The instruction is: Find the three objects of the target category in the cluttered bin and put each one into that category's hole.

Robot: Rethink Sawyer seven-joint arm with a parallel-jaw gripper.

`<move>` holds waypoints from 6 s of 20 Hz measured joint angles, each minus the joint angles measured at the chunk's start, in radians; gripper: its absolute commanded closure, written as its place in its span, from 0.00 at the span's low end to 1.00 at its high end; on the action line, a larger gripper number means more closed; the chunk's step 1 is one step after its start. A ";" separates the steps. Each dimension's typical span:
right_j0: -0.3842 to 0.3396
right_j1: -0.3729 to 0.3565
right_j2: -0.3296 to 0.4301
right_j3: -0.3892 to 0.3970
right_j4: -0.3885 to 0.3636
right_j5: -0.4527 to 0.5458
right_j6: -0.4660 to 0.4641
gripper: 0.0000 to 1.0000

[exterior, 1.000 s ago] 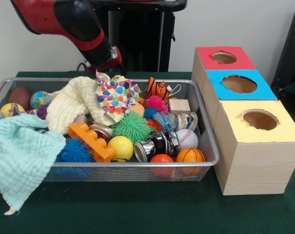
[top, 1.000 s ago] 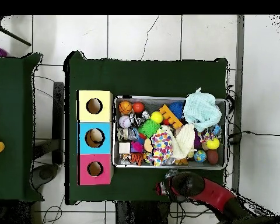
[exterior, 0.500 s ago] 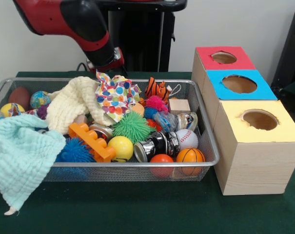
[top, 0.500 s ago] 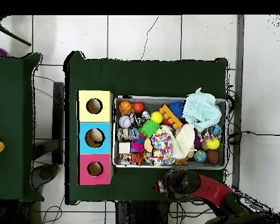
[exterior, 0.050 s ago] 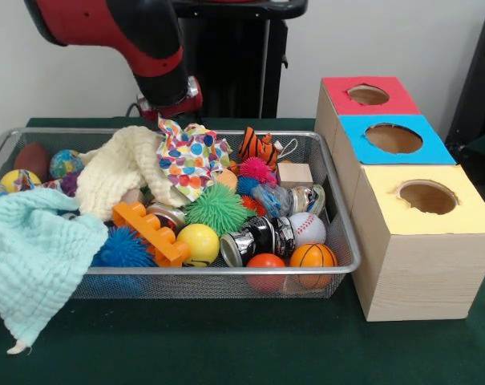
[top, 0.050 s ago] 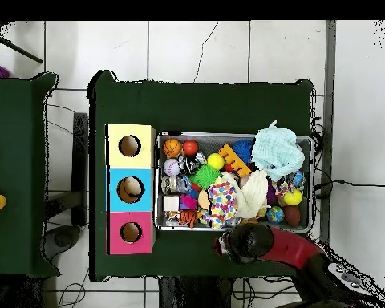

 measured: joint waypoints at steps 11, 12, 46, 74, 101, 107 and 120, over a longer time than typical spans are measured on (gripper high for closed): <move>0.027 -0.084 0.000 -0.054 -0.003 0.109 0.000 0.00; 0.027 -0.087 0.000 -0.060 -0.003 0.123 0.000 0.00; -0.043 0.020 0.028 -0.095 -0.039 0.068 0.000 0.00; -0.093 0.012 0.057 -0.092 -0.052 0.073 0.000 1.00; -0.046 -0.066 0.057 -0.074 -0.060 0.122 0.000 1.00; -0.040 -0.087 0.057 -0.073 -0.060 0.142 0.000 1.00; -0.028 -0.114 0.057 -0.073 -0.060 0.168 0.000 1.00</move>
